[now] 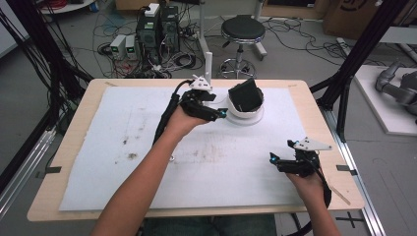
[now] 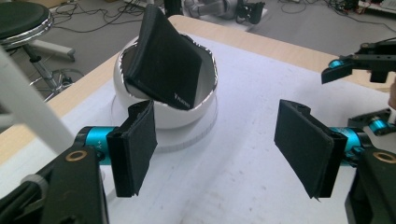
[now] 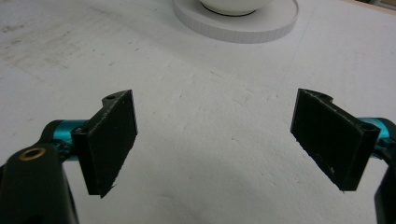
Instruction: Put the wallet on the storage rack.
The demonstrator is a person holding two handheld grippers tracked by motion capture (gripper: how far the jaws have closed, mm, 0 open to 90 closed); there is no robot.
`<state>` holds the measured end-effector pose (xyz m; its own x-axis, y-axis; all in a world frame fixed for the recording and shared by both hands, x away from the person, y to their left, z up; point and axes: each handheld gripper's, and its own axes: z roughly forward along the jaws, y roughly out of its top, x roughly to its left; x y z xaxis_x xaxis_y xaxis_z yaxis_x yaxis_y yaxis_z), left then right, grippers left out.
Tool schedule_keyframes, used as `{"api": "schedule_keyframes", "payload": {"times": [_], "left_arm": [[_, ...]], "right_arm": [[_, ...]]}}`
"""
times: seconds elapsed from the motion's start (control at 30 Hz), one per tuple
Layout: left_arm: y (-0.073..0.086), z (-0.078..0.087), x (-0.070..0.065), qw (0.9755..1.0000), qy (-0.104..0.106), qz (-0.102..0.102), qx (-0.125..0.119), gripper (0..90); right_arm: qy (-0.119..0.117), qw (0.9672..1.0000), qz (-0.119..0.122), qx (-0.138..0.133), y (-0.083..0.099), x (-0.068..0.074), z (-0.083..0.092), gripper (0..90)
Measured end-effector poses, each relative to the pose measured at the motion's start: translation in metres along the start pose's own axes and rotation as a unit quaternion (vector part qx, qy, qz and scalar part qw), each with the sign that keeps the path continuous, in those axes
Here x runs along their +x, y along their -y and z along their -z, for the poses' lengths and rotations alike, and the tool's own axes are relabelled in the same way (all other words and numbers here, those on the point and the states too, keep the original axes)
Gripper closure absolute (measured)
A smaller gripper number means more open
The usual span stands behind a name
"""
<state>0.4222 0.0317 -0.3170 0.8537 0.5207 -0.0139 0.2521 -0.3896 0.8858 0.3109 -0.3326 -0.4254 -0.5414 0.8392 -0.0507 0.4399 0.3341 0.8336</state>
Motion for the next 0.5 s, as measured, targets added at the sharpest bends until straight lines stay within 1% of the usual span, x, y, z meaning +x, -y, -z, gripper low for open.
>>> {"api": "schedule_keyframes", "payload": {"times": [0.03,0.07,0.2,0.27,0.33,0.43,0.47,0.5], "left_arm": [[0.006,0.008,0.001,1.0,0.0,0.005,-0.005,29.4],[0.006,0.008,0.001,1.0,0.0,0.005,-0.005,29.1],[0.018,0.021,0.003,0.9999,-0.005,0.013,-0.007,28.1],[0.024,0.027,0.003,0.9997,-0.006,0.022,-0.009,27.8],[0.03,0.034,0.003,0.9997,-0.007,0.022,-0.012,26.8],[0.042,0.044,0.003,0.9996,-0.011,0.022,-0.016,25.5],[0.046,0.047,0.003,0.9994,-0.014,0.026,-0.018,25.4],[0.051,0.051,0.005,0.9991,-0.012,0.033,-0.026,25.4]], "right_arm": [[0.0,1.0,0.001,0.001,-0.001,0.001,0.0,14.7],[0.0,1.0,0.001,0.001,-0.001,0.001,0.0,14.7],[-0.002,1.0,0.007,0.0,-0.002,0.004,-0.001,14.7],[-0.002,1.0,0.008,-0.002,-0.003,0.003,-0.002,14.7],[-0.004,1.0,0.003,0.0,-0.003,0.004,-0.004,14.7],[-0.006,1.0,0.006,0.002,-0.003,0.004,-0.005,14.7],[-0.007,1.0,0.005,0.001,-0.004,0.005,-0.006,14.7],[-0.007,1.0,0.007,0.001,-0.004,0.005,-0.006,14.7]]}}
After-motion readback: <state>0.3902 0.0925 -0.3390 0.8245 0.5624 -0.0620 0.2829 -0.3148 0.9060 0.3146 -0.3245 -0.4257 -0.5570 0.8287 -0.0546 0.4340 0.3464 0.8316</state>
